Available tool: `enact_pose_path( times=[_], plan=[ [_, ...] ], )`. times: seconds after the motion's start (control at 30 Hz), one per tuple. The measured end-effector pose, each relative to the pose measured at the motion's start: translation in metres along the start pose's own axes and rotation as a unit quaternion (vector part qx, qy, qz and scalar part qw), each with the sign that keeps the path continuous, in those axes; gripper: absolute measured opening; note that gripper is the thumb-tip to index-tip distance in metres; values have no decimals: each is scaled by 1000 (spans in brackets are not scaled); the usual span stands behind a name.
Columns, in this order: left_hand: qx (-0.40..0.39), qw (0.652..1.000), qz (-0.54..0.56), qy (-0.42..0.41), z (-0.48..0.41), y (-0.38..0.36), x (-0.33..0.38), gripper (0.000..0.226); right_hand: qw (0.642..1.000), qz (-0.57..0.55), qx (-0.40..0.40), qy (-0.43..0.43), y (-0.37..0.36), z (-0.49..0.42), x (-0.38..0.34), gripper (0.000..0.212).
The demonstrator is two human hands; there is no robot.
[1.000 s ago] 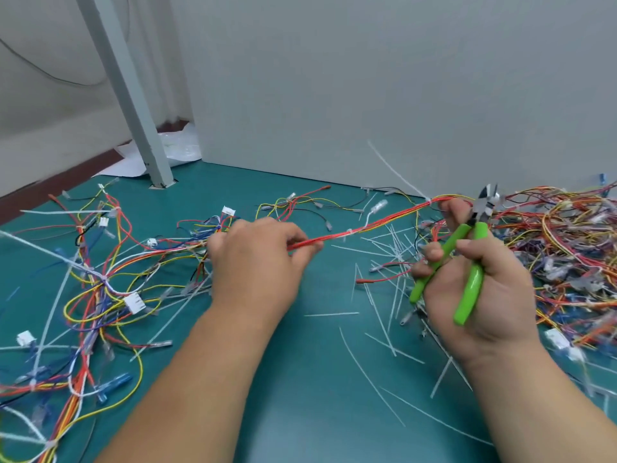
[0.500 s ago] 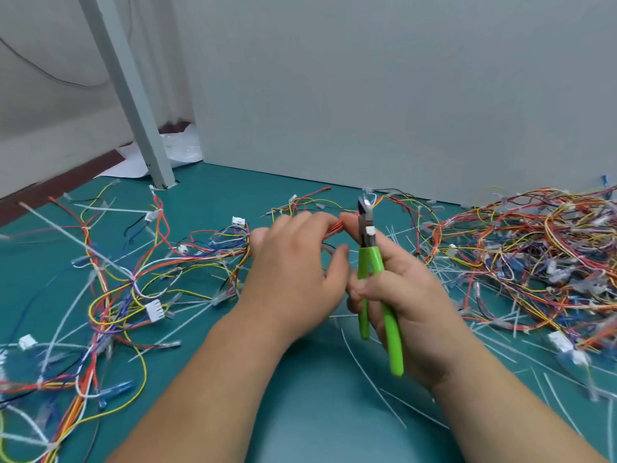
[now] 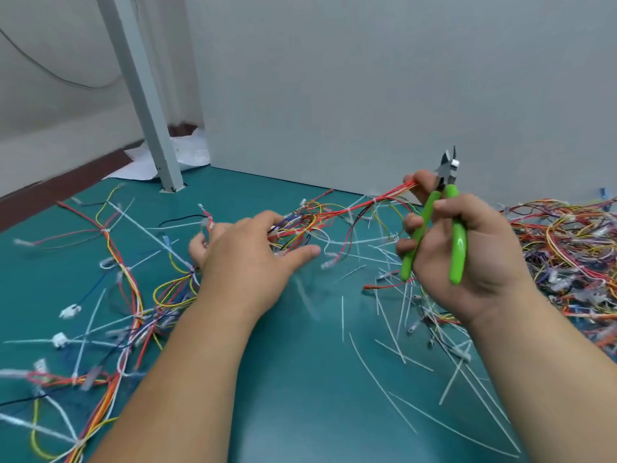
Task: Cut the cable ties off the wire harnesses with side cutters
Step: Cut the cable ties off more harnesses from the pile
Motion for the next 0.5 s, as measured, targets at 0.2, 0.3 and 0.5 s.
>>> enact_pose_path(
  times=[0.2,0.3,0.5],
  plan=[
    [69,996,47,-21,0,14,3,21,994,107,6,1,-1,2,4,48],
    [142,987,81,-8,-2,28,1,15,971,235,-27,-31,-9,6,14,49],
    [-10,999,19,38,-3,3,-7,22,918,382,-45,-94,-8,13,21,45]
  ],
)
Point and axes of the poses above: each hand's wrist, its own z-axis away from the middle knuckle, its own y-axis out of the back of the hand, x = y × z, the point moved 9 cm from there along -z, towards the middle knuckle, and after that the axes turned 8 degrees about x, right-handed, at the moved point
